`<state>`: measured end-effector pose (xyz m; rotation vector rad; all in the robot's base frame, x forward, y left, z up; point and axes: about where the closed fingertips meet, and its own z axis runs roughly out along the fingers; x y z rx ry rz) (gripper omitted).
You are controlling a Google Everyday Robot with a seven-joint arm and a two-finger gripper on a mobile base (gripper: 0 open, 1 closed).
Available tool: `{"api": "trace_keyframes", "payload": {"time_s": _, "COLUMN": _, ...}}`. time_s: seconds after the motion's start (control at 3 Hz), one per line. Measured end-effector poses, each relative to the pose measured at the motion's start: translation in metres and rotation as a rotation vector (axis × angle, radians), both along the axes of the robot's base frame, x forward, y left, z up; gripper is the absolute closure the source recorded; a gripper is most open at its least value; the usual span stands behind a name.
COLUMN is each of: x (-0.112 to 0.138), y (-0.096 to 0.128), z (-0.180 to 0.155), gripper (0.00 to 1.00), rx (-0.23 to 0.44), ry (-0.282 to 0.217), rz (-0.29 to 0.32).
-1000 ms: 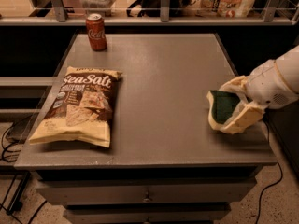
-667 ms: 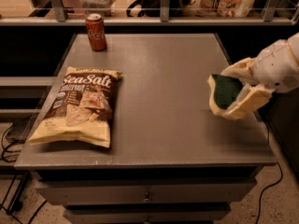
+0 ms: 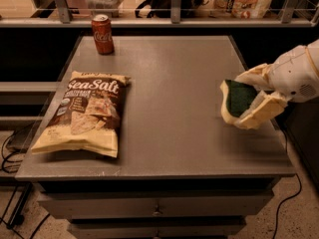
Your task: Move sponge near coke can
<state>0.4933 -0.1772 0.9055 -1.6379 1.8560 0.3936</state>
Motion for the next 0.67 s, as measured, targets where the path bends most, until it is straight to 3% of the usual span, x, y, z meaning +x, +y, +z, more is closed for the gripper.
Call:
{"api": "trace_keyframes", "payload": {"time_s": 0.33, "x": 0.021, "y": 0.028, "z": 0.000, "gripper": 1.00, "rx": 0.098, "ry": -0.028, "rz": -0.006}}
{"api": "trace_keyframes", "payload": {"time_s": 0.67, "x": 0.055, "y": 0.062, "z": 0.005, "gripper": 1.00, "rx": 0.154, "ry": -0.068, "rz": 0.026}}
